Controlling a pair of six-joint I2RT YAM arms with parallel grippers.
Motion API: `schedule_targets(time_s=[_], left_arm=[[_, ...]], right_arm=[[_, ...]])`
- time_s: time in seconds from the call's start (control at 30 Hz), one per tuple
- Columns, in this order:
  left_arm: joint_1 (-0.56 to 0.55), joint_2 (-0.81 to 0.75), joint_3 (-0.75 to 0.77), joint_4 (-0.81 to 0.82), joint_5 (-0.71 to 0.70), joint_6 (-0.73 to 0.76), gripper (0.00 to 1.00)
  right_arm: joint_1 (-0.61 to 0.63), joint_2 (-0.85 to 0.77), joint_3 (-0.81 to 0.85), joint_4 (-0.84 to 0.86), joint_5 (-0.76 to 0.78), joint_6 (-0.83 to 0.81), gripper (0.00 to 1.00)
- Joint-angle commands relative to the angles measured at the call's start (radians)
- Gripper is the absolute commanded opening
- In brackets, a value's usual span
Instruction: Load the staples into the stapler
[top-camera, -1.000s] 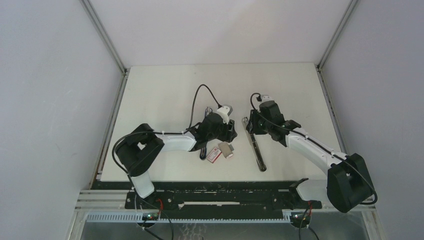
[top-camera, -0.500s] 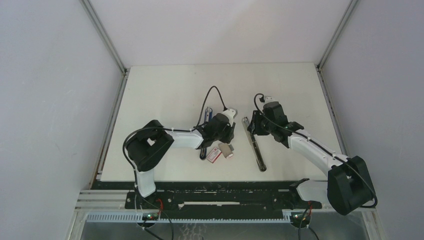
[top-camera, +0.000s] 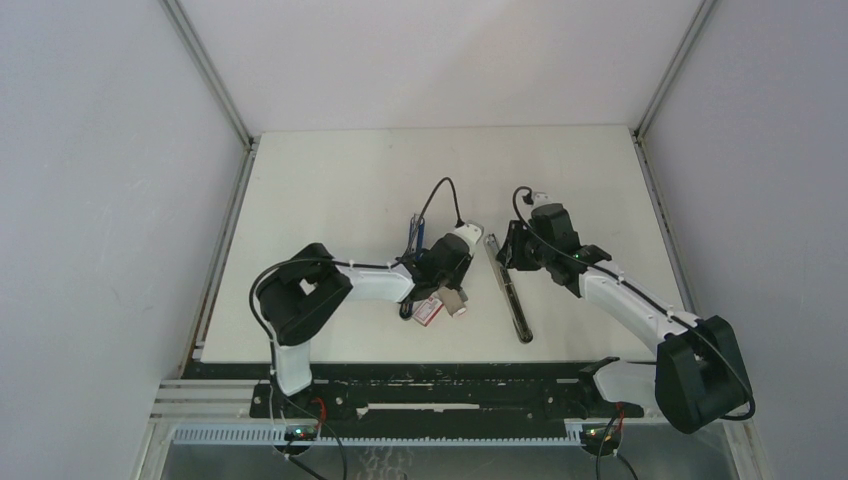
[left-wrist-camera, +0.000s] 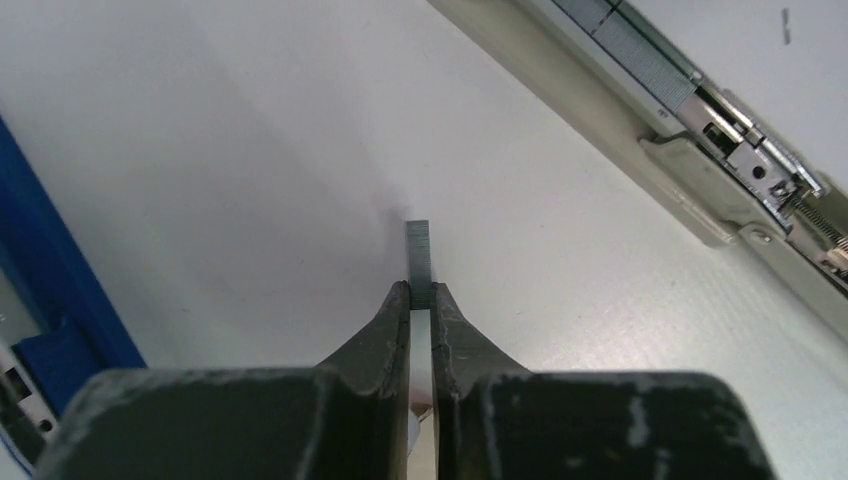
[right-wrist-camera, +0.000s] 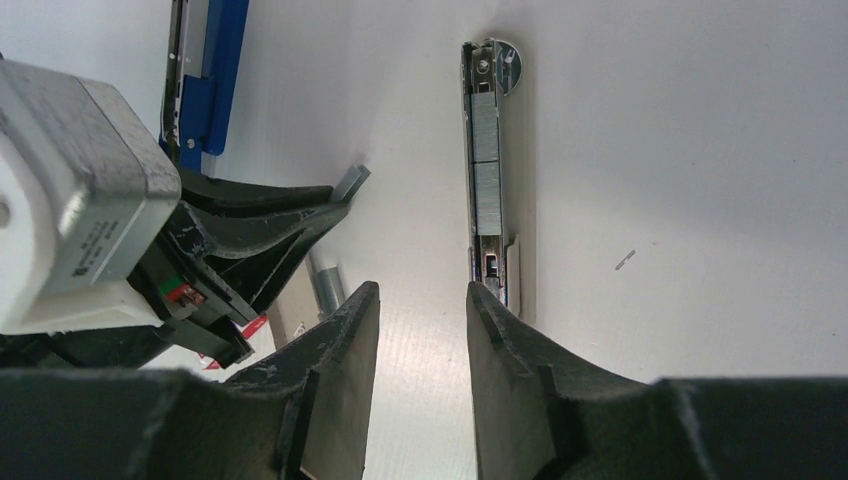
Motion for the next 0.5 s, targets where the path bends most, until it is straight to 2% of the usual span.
schedule_targets(time_s=[0.0,0.27,0.47], left_arm=[[-0.022,-0.076,0.021,-0.034,-0.142,0.067,0.09],[-0.04,-0.117,0.04,-0.222,-0.523,0.23,0.09],[-0.069,-0.004,0.093,-0.305,-0.639,0.336,0.07]], right_arm=[[-0.021,-0.043,-0.008,0.041,-0.016,-0.009,0.37],[-0.059,-0.09,-0.035,0.04,-0.039,-0.022,0.37],[-0.088,-0.133,-0.071,0.051,-0.064,-0.018,0.37]])
